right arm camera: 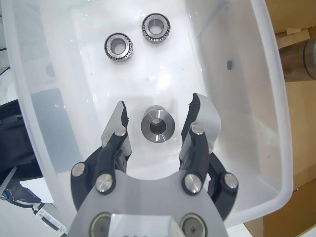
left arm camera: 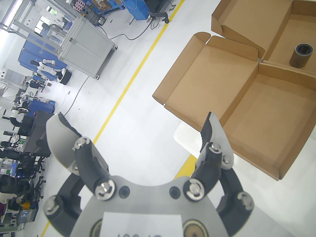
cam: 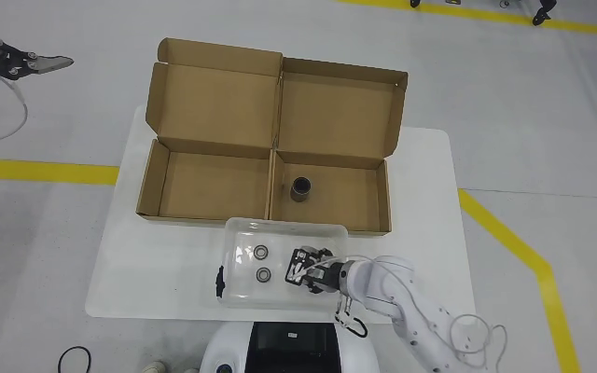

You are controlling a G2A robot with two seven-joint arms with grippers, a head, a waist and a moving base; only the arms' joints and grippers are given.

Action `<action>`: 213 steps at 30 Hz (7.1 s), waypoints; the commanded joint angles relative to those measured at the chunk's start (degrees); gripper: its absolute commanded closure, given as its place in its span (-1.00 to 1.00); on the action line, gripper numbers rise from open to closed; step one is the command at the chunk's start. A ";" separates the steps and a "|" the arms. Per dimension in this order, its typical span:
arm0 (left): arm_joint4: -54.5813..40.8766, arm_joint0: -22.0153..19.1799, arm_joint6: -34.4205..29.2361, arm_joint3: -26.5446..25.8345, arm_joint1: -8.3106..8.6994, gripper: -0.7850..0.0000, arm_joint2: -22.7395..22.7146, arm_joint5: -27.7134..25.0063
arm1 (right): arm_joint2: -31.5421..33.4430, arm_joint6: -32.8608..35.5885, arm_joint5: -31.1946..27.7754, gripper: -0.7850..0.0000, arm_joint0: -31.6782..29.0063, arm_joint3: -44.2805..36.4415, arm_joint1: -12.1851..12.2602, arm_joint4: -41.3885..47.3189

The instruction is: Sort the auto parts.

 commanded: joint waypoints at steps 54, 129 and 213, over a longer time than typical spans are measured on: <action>0.00 0.00 0.00 0.00 0.00 -1.00 0.00 0.00 | 5.65 -11.27 -10.95 1.00 7.20 -9.46 2.28 10.51; 0.00 0.00 0.00 0.00 0.00 -1.00 0.00 0.00 | 6.23 -24.03 0.46 1.00 15.66 5.89 1.70 14.33; 0.00 0.00 0.00 0.00 0.00 -1.00 0.00 0.00 | 2.46 2.14 11.29 0.17 17.27 1.00 -0.47 16.12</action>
